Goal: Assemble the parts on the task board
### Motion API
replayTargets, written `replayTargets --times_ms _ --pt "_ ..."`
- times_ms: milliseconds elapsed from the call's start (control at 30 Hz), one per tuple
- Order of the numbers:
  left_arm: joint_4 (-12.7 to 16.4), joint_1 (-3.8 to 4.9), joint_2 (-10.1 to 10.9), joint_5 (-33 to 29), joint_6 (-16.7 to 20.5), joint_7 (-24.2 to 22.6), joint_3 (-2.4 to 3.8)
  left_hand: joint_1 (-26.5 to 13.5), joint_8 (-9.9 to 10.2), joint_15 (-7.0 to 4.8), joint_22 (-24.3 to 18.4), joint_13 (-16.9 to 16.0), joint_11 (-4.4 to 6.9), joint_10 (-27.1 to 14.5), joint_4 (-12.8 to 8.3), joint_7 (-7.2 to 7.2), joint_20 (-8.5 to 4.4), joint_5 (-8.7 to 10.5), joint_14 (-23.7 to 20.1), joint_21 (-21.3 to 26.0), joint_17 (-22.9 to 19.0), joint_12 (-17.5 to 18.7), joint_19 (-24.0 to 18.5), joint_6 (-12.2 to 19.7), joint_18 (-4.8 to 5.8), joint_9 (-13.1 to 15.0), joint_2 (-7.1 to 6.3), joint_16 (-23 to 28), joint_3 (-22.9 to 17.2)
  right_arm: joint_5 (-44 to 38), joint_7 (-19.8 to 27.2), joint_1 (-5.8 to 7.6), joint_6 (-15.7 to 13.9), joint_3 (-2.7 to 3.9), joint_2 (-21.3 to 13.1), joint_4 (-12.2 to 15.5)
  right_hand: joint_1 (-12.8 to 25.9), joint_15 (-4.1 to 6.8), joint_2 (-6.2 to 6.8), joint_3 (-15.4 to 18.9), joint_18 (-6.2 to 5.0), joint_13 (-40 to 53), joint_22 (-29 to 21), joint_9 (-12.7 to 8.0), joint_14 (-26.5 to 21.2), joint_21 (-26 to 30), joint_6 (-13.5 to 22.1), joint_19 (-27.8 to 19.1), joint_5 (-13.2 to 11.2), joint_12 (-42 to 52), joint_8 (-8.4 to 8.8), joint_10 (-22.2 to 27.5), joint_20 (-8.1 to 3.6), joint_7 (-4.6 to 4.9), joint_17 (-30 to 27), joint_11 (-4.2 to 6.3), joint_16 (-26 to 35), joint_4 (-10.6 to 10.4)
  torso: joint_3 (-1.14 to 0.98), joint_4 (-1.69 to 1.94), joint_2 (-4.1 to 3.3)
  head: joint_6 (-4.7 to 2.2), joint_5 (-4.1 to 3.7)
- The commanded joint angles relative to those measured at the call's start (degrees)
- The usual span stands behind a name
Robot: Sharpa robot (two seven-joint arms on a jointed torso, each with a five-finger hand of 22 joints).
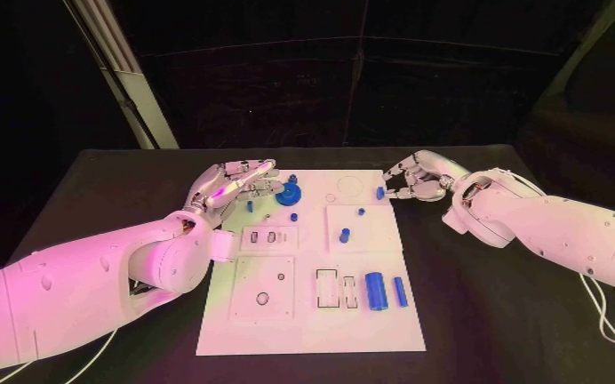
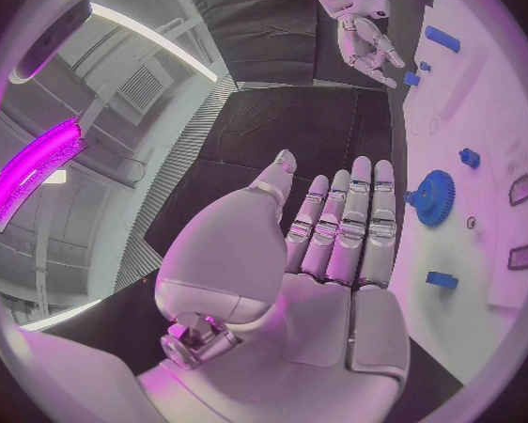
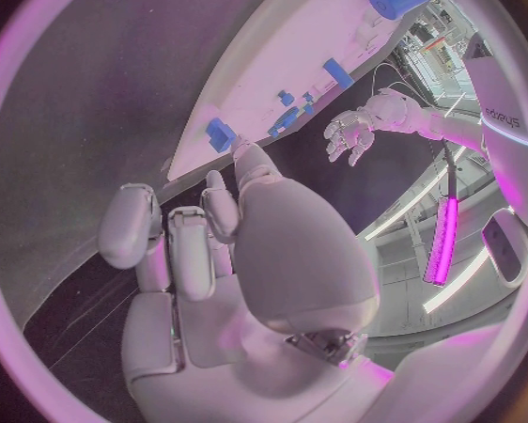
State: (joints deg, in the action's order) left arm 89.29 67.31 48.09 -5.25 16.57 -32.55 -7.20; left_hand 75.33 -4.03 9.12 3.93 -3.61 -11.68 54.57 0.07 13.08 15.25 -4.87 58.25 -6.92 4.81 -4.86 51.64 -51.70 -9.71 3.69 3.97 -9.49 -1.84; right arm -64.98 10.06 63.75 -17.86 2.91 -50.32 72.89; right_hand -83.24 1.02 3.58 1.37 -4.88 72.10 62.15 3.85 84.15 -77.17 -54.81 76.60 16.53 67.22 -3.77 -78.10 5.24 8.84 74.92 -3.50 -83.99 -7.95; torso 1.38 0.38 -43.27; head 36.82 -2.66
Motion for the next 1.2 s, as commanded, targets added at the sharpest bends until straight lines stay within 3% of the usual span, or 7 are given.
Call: replayTargets --times_ms 33,567,1200 --pt "0.1 0.06 0.0 0.5 -0.7 -0.8 0.04 0.7 0.0 -0.09 0.0 0.0 0.18 0.1 -0.5 1.23 0.12 -0.18 0.1 0.3 -0.1 0.0 0.4 0.0 -0.76 0.0 0.13 0.4 0.0 -0.4 0.7 -0.04 1.1 0.02 0.3 -0.4 -0.5 -0.13 0.08 0.0 -0.47 0.1 0.1 0.0 3.7 -0.3 0.1 0.5 0.0 0.3 -0.13 -0.5 0.11 -0.15 5.5 0.03 -0.4 0.4 -0.02 0.26 -0.26 -0.09 -0.16" --pt "0.0 0.06 0.1 0.5 -0.6 -0.7 0.03 0.6 0.0 -0.08 0.0 0.0 0.17 0.1 -0.5 1.23 0.12 -0.18 0.1 0.3 -0.1 0.0 0.5 0.0 -0.76 0.0 0.13 0.4 -0.1 -1.0 0.4 -0.21 1.5 0.03 1.9 -2.3 -0.7 -0.12 -0.9 -0.1 -0.37 0.4 0.7 0.1 3.9 -0.7 -0.5 0.8 -1.0 0.8 -0.3 -0.8 0.1 -0.18 6.0 0.07 -0.7 0.4 -0.08 0.87 -0.75 -0.65 -0.68" --pt "0.1 0.07 0.3 0.5 -0.6 -0.6 0.03 0.6 0.0 -0.08 0.0 0.0 0.17 0.1 -0.5 1.23 0.12 -0.18 0.1 0.3 -0.1 0.0 0.5 0.0 -0.76 0.0 0.13 0.4 -0.1 -2.2 -0.1 -0.59 2.6 0.03 2.4 -2.6 -1.0 0.21 -2.44 -0.4 -0.28 0.7 1.4 0.4 4.0 -1.1 -3.9 1.2 -3.2 1.4 -1.34 -1.0 -0.15 -0.75 6.5 0.54 -1.0 0.6 -0.2 1.22 -1.18 -0.98 -0.91"
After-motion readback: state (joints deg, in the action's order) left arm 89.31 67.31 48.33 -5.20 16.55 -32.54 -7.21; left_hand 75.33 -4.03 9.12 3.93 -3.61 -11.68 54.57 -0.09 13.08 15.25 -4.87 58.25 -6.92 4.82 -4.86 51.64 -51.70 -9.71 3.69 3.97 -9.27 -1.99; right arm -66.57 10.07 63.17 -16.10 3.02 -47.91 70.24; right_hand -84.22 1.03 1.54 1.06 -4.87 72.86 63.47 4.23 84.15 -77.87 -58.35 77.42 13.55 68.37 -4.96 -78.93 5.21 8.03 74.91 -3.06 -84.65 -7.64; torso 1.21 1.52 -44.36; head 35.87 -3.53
